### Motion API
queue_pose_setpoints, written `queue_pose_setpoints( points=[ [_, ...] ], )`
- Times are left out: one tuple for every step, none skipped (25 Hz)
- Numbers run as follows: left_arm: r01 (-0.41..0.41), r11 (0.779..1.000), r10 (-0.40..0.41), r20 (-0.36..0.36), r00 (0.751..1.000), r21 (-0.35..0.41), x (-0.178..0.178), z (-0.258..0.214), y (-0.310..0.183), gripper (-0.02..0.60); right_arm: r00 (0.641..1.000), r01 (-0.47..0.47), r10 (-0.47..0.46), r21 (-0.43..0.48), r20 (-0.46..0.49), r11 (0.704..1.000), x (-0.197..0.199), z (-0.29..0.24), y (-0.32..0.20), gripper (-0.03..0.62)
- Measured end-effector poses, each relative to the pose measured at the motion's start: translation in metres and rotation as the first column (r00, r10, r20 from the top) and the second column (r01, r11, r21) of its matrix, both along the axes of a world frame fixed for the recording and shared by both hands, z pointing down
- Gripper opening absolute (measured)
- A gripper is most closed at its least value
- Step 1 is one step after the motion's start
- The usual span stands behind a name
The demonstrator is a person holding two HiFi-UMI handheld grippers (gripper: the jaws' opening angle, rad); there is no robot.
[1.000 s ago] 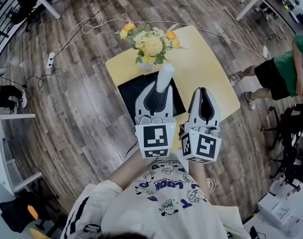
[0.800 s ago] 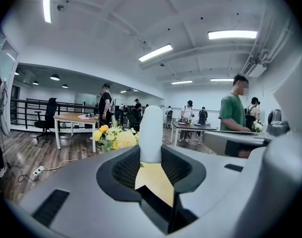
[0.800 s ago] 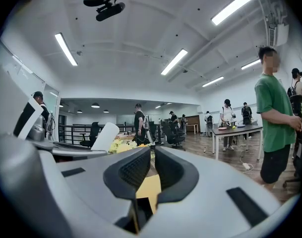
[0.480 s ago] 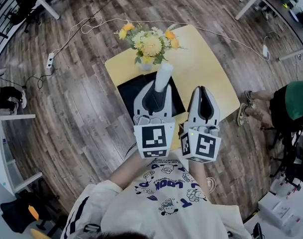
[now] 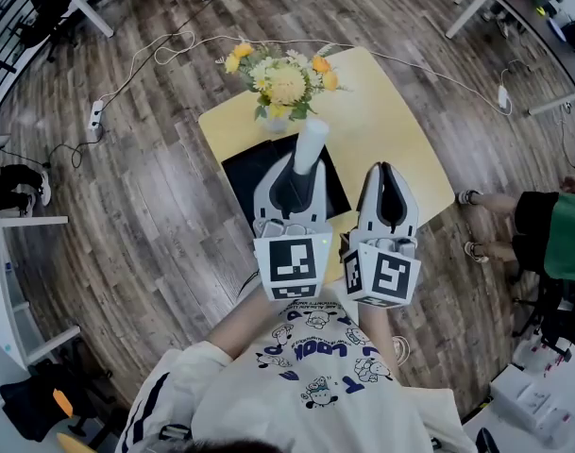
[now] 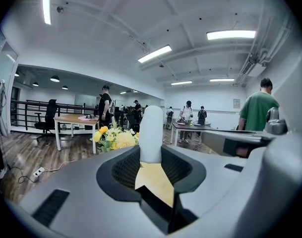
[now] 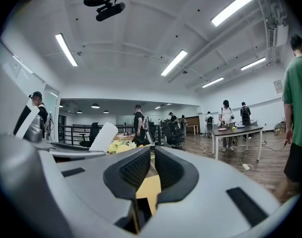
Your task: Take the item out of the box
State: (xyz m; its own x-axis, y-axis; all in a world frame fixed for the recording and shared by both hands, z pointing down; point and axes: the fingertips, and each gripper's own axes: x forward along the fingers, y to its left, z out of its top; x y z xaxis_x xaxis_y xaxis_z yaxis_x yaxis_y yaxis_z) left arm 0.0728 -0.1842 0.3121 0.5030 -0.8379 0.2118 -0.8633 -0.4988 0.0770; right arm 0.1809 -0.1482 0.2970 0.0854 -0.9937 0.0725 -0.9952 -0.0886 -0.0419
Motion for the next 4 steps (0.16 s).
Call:
queue_pose_setpoints(
  points=[
    [0.0,1.0,0.0,0.0,1.0,0.001,0.0,-0.0002,0.0006,0.137,1.0,-0.001,0.001,0.001,0.0,1.0,0.0003,-0.0001,0.0006,0.046],
    [0.0,1.0,0.0,0.0,1.0,0.002,0.0,-0.0004,0.0014,0.137,1.0,-0.001,0.001,0.001,-0.001,1.0,0.0005,-0.0002,0.0012,0.046],
    [-0.001,1.0,0.001,-0.001,1.0,0.003,0.0001,-0.0006,0.0023,0.137,1.0,-0.001,0.001,0.002,-0.001,1.0,0.0006,-0.0004,0.0019,0.046],
    [-0.001,1.0,0.001,-0.001,1.0,0.004,0.0002,-0.0009,0.0032,0.137,1.0,-0.002,0.002,0.003,-0.001,1.0,0.0008,-0.0005,0.0027,0.046]
  ],
)
